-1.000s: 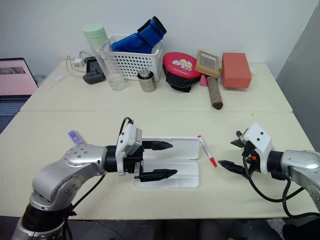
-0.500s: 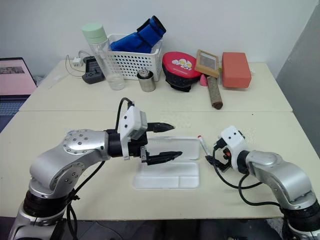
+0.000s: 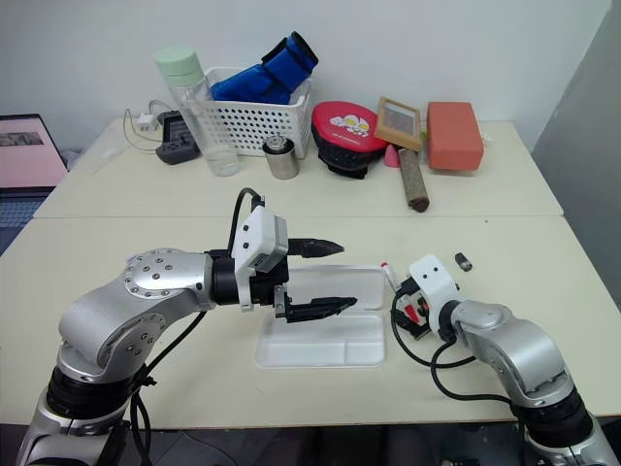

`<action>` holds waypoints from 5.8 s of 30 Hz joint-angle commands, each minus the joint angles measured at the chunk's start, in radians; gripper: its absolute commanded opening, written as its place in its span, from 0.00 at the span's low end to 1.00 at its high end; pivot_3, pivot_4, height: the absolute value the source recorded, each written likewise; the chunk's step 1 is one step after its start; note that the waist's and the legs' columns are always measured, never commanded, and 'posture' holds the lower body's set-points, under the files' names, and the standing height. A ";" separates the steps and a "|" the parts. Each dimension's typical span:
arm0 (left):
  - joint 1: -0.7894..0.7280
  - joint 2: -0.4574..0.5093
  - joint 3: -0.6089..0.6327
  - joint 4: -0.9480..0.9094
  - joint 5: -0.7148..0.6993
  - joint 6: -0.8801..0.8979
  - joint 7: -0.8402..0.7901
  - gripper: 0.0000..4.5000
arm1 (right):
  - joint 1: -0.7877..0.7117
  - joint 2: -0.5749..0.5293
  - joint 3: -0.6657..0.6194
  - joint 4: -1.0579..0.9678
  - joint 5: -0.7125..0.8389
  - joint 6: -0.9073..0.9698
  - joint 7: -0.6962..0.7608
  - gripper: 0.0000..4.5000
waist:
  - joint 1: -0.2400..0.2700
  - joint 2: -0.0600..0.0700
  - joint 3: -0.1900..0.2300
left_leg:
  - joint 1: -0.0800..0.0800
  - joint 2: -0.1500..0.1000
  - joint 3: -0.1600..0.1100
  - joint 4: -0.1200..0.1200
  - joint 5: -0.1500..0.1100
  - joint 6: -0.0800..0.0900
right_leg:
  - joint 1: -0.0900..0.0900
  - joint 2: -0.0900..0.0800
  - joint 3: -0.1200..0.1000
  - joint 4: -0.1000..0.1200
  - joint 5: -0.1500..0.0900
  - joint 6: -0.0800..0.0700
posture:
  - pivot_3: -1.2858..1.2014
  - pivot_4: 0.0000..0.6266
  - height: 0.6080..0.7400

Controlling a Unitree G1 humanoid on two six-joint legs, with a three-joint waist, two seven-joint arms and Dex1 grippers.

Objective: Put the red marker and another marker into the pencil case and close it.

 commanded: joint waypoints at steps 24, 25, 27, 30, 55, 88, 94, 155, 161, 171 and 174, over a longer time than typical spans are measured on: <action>-0.018 0.004 -0.007 0.029 0.020 -0.060 -0.016 1.00 | -0.009 -0.090 -0.109 -0.023 -0.021 0.005 0.072 0.06 | -0.002 0.000 0.000 | 0.000 -0.001 0.000 0.000 0.000 0.000 | 0.000 0.000 0.000 0.000 0.000 0.000 | 0.52 0.24 1.00; -0.016 0.009 -0.003 0.031 0.021 -0.063 -0.020 1.00 | -0.009 -0.111 -0.139 -0.032 -0.008 -0.021 0.105 0.06 | -0.003 0.000 0.000 | 0.000 -0.001 0.000 0.000 0.000 0.000 | 0.000 0.000 0.000 0.000 0.000 0.000 | 0.52 0.24 1.00; -0.011 0.028 0.011 0.046 0.028 -0.074 -0.034 1.00 | -0.014 -0.167 -0.193 -0.054 0.022 -0.105 0.201 0.06 | -0.003 0.000 0.000 | -0.001 -0.001 0.000 0.000 0.000 0.000 | 0.000 0.000 0.000 0.000 0.000 0.000 | 0.52 0.24 1.00; -0.009 0.049 0.025 0.061 0.032 -0.088 -0.051 1.00 | -0.028 -0.193 -0.229 -0.053 0.044 -0.174 0.263 0.06 | -0.006 0.000 0.000 | -0.001 0.000 0.000 0.000 0.000 0.000 | -0.001 0.000 0.000 0.000 0.000 0.000 | 0.52 0.24 1.00; 0.475 0.450 0.625 -0.005 -0.174 -0.096 -0.383 1.00 | -0.326 -0.114 0.358 0.148 -0.141 -0.531 0.704 0.06 | -0.003 0.001 0.001 | -0.005 0.005 0.000 -0.001 0.000 0.000 | -0.008 0.002 0.001 0.000 0.000 -0.003 | 0.52 0.24 1.00; 0.458 0.393 0.571 -0.011 -0.201 -0.052 -0.172 1.00 | -0.243 -0.147 0.084 -0.035 0.099 -0.419 0.856 0.99 | -0.005 0.001 0.001 | -0.006 0.003 0.000 -0.001 0.000 0.000 | -0.008 -0.002 0.000 0.000 0.000 -0.003 | 0.52 0.24 1.00; 0.420 0.270 0.537 0.089 -0.085 -0.003 0.128 1.00 | -0.300 -0.126 -0.154 -0.037 0.326 -0.341 0.801 0.99 | -0.008 0.001 0.001 | -0.004 0.003 0.000 -0.001 0.000 0.000 | -0.007 -0.001 0.000 0.000 0.000 -0.003 | 0.52 0.24 1.00; 0.078 -0.427 0.759 0.498 0.325 0.107 1.213 0.27 | -0.509 -0.042 -0.041 0.222 0.136 -0.592 0.811 1.00 | -0.004 -0.003 0.000 | -0.007 -0.001 0.001 0.001 0.003 -0.005 | -0.008 -0.003 0.001 0.000 0.004 0.002 | 0.52 0.24 1.00; 0.073 -0.432 0.767 0.478 0.316 0.114 1.205 0.27 | -0.501 -0.053 -0.050 0.209 0.166 -0.580 0.837 1.00 | -0.004 -0.003 0.000 | -0.007 -0.001 0.001 0.001 0.003 -0.005 | -0.008 -0.003 0.001 0.000 0.004 0.002 | 0.52 0.24 1.00; 0.123 -0.136 0.517 0.117 0.077 0.102 0.601 0.27 | -0.440 -0.134 -0.136 0.150 0.283 -0.536 0.907 1.00 | -0.003 -0.005 0.001 | -0.009 -0.001 0.000 0.001 0.003 -0.006 | -0.009 -0.003 0.000 -0.001 0.003 0.002 | 0.52 0.24 1.00; 0.142 0.005 0.498 0.063 0.010 0.094 0.428 0.27 | -0.408 -0.174 -0.175 0.121 0.329 -0.516 0.921 1.00 | -0.003 -0.004 0.000 | -0.008 -0.001 0.002 0.000 0.003 -0.006 | -0.008 -0.003 0.001 -0.002 0.003 0.001 | 0.52 0.24 1.00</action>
